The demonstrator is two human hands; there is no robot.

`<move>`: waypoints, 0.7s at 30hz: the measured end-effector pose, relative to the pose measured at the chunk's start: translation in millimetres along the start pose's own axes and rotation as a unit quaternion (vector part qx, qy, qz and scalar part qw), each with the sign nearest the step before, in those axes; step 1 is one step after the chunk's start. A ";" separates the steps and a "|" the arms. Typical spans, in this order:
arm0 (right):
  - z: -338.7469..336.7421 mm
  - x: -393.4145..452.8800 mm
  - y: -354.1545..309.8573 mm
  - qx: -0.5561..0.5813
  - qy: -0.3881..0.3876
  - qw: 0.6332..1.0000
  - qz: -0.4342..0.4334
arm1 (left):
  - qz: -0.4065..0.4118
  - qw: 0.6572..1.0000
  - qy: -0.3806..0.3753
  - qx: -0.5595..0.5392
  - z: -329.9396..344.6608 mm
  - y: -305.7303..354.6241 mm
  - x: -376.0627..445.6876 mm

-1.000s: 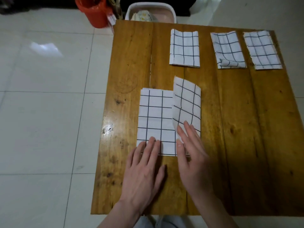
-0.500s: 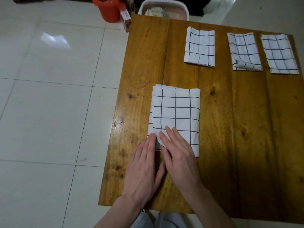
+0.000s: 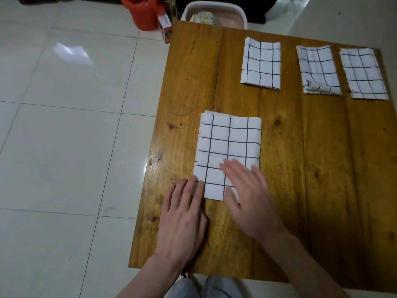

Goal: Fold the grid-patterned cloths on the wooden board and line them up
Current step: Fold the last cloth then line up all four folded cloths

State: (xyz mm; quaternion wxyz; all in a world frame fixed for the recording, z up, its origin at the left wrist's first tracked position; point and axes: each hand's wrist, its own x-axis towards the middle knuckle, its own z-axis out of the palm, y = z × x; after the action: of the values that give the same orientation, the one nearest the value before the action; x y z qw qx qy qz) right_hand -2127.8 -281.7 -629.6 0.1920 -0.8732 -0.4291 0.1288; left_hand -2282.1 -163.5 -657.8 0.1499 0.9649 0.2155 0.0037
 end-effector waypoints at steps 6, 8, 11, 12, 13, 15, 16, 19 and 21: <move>-20.0 22.7 77.1 -0.140 -0.006 0.989 -0.050 | -0.011 1.000 -0.013 0.008 -0.6 -4.5 1.7; -22.2 25.1 87.1 -0.162 -0.025 0.984 -0.072 | -0.012 1.000 -0.014 0.009 -2.6 -3.6 3.9; -20.4 20.7 83.2 -0.166 -0.023 0.984 -0.054 | 0.004 1.000 -0.013 0.007 -6.8 4.5 6.7; -18.2 17.1 79.0 -0.171 -0.019 0.984 -0.038 | 0.018 1.000 -0.013 0.008 -7.9 9.0 7.0; -15.4 12.6 74.3 -0.179 -0.014 0.984 -0.018 | 0.035 0.999 -0.013 0.010 -8.5 14.4 7.0; -9.5 3.4 62.8 -0.196 0.001 0.980 0.023 | 0.071 0.997 -0.021 0.011 -7.9 25.8 5.6; -7.1 -0.5 56.5 -0.201 0.013 0.979 0.038 | 0.086 0.996 -0.028 0.011 -6.7 30.6 4.7; -0.8 -11.0 38.5 -0.210 0.032 0.974 0.073 | 0.095 0.994 -0.052 0.020 -0.8 37.9 4.4; 2.2 -16.1 29.1 -0.218 0.033 0.970 0.098 | 0.078 0.994 -0.064 0.031 2.2 35.3 6.1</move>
State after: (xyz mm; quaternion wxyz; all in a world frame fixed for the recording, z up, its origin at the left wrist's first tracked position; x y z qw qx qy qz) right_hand -2117.9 -310.3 -643.6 -0.0028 -0.9354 -0.3528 0.0217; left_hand -2261.8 -192.0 -650.0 0.1328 0.9812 0.1295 -0.0525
